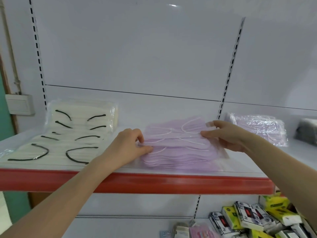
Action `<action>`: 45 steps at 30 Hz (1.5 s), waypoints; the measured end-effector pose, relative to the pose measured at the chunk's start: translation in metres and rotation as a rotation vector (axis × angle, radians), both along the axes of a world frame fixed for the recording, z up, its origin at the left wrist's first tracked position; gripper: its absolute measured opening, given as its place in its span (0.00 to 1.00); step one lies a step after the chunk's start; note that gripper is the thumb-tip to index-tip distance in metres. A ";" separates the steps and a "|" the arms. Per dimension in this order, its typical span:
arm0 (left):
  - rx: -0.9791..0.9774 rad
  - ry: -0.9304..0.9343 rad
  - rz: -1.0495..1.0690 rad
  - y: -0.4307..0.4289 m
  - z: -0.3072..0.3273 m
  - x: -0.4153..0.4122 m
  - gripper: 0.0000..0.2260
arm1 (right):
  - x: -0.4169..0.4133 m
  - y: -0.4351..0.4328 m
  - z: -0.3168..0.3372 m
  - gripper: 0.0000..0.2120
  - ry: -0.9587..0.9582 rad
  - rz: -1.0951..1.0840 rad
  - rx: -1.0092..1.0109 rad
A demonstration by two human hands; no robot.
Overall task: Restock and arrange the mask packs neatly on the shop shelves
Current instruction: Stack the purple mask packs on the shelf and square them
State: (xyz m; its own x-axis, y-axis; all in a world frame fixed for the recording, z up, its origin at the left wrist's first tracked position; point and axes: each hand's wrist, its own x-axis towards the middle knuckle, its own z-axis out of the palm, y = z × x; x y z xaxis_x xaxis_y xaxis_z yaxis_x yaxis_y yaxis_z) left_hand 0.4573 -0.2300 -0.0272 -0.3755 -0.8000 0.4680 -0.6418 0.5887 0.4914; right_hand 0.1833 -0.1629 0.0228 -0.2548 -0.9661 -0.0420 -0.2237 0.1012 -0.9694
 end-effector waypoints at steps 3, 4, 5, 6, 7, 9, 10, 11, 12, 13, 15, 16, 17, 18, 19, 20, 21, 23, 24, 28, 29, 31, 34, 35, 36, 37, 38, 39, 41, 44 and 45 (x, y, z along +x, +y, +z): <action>0.043 0.087 0.001 0.001 0.002 0.000 0.16 | 0.000 0.001 0.002 0.12 -0.049 -0.023 -0.114; 0.080 0.158 0.005 0.002 0.003 0.001 0.17 | 0.001 0.002 0.004 0.12 -0.067 -0.018 -0.157; 0.134 0.252 0.010 0.001 0.004 0.001 0.19 | 0.000 0.003 0.005 0.12 -0.081 -0.004 -0.197; 0.205 0.355 0.017 0.000 0.006 0.001 0.22 | 0.000 0.004 0.006 0.13 -0.089 0.012 -0.233; 0.283 0.450 0.022 -0.002 0.008 0.001 0.25 | -0.001 0.005 0.007 0.13 -0.095 0.024 -0.268; 0.466 0.612 0.006 -0.006 0.015 -0.001 0.31 | -0.002 0.006 0.010 0.12 -0.103 0.035 -0.334; 0.562 0.666 -0.018 -0.008 0.019 -0.002 0.32 | -0.002 0.006 0.011 0.12 -0.107 0.040 -0.363; 0.643 0.685 -0.052 -0.009 0.023 -0.002 0.32 | -0.003 0.006 0.012 0.12 -0.107 0.043 -0.391; 0.713 0.685 -0.098 -0.009 0.027 -0.003 0.31 | -0.003 0.006 0.013 0.12 -0.099 0.044 -0.416; 0.768 0.678 -0.154 -0.009 0.030 -0.004 0.30 | -0.004 0.006 0.014 0.12 -0.088 0.043 -0.438; 0.809 0.671 -0.241 -0.011 0.034 -0.008 0.29 | -0.005 0.007 0.016 0.12 -0.045 0.045 -0.478; 0.797 0.681 -0.258 -0.011 0.035 -0.012 0.26 | -0.005 0.008 0.016 0.13 -0.025 0.050 -0.494; 0.769 0.697 -0.253 -0.012 0.036 -0.015 0.19 | -0.006 0.009 0.017 0.13 -0.022 0.056 -0.510; 0.738 0.713 -0.232 -0.011 0.036 -0.019 0.11 | -0.008 0.010 0.017 0.13 -0.039 0.063 -0.526; 0.719 0.728 -0.207 -0.010 0.036 -0.023 0.06 | -0.010 0.011 0.017 0.14 -0.058 0.070 -0.539; 0.705 0.746 -0.195 -0.008 0.036 -0.027 0.04 | -0.013 0.012 0.016 0.15 -0.069 0.077 -0.546; 0.689 0.772 -0.197 -0.008 0.036 -0.031 0.04 | -0.016 0.012 0.015 0.15 -0.069 0.082 -0.541; 0.639 0.828 -0.212 -0.004 0.036 -0.041 0.05 | -0.024 0.013 0.012 0.14 -0.062 0.068 -0.510; 0.608 0.855 -0.214 -0.001 0.037 -0.046 0.05 | -0.030 0.013 0.010 0.12 -0.064 0.049 -0.489; 0.416 0.899 -0.224 0.016 0.044 -0.081 0.07 | -0.063 0.020 0.003 0.07 -0.085 0.045 -0.374; 0.367 0.895 -0.229 0.019 0.044 -0.093 0.08 | -0.075 0.022 0.002 0.08 -0.078 0.054 -0.346; 0.287 0.885 -0.238 0.029 0.045 -0.123 0.08 | -0.103 0.031 0.003 0.07 -0.041 0.046 -0.324; 0.245 0.921 -0.270 0.044 0.043 -0.175 0.09 | -0.149 0.047 0.009 0.06 -0.010 0.000 -0.376; 0.245 0.930 -0.276 0.048 0.042 -0.191 0.09 | -0.164 0.053 0.010 0.11 -0.006 0.007 -0.405; 0.248 0.935 -0.280 0.052 0.040 -0.207 0.09 | -0.179 0.058 0.012 0.20 -0.002 0.018 -0.429; 0.251 0.934 -0.286 0.056 0.038 -0.221 0.08 | -0.192 0.063 0.012 0.29 -0.002 0.026 -0.447; 0.262 0.930 -0.291 0.059 0.035 -0.233 0.08 | -0.204 0.068 0.010 0.36 -0.010 0.022 -0.461; 0.278 0.921 -0.299 0.062 0.031 -0.244 0.08 | -0.214 0.071 0.007 0.40 -0.013 0.022 -0.469; 0.308 0.869 -0.319 0.065 0.021 -0.258 0.10 | -0.233 0.075 -0.005 0.39 0.000 0.043 -0.473; 0.406 0.732 -0.345 0.070 0.007 -0.266 0.16 | -0.254 0.081 -0.024 0.22 0.000 0.054 -0.375; 0.446 0.698 -0.347 0.069 0.004 -0.266 0.20 | -0.259 0.083 -0.031 0.18 0.005 0.069 -0.323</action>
